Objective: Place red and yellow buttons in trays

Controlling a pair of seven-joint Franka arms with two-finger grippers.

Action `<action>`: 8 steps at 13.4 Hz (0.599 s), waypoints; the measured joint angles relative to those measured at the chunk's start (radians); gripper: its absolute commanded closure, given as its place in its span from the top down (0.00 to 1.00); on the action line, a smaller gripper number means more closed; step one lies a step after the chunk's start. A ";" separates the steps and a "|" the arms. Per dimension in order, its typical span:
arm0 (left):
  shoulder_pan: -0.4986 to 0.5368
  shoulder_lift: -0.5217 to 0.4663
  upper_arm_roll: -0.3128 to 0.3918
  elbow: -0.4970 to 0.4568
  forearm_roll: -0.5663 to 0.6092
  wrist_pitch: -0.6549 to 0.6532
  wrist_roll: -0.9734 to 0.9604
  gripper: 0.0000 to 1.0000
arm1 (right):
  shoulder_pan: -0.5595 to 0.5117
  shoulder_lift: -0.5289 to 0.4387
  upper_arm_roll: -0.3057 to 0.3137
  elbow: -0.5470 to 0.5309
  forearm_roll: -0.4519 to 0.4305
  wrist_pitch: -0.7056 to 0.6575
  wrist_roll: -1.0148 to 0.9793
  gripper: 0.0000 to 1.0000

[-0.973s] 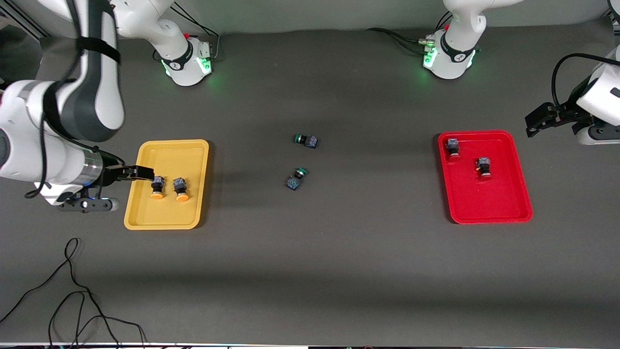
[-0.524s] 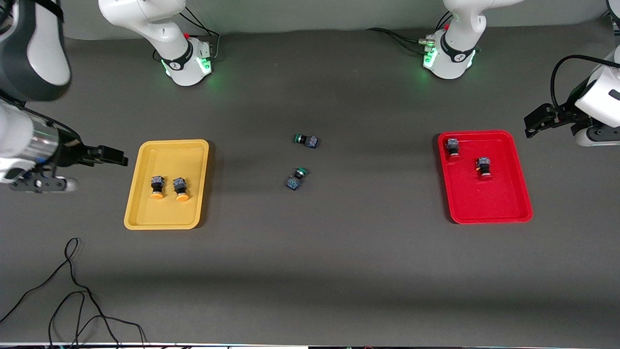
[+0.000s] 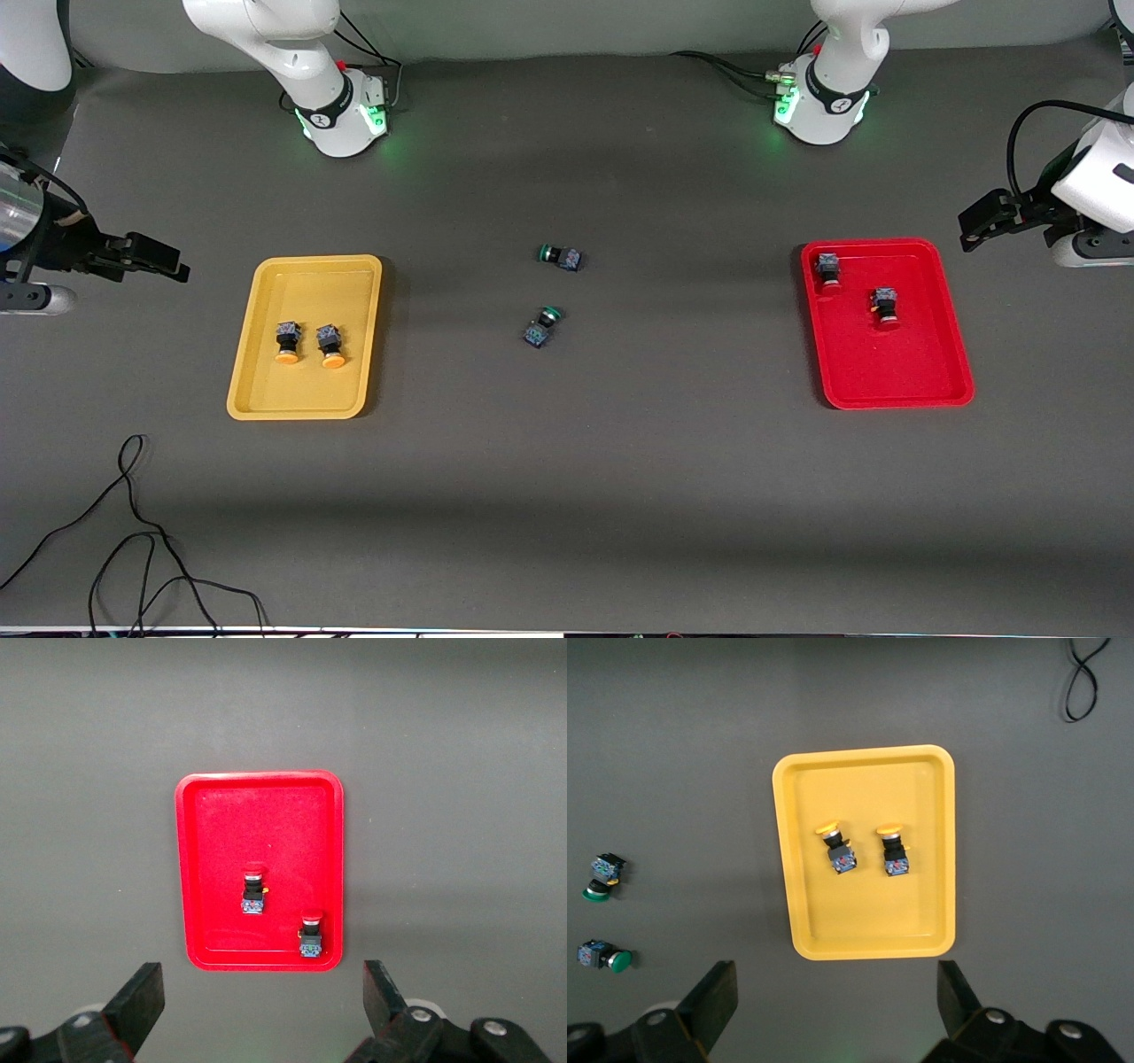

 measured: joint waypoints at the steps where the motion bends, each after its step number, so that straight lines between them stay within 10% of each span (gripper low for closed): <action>1: 0.000 0.000 0.000 0.000 0.000 -0.001 0.000 1.00 | 0.000 0.000 0.000 0.006 -0.002 -0.006 0.000 1.00; 8: 0.000 0.001 0.000 0.000 0.000 -0.002 0.000 1.00 | -0.004 0.000 -0.004 0.011 -0.005 -0.032 0.007 1.00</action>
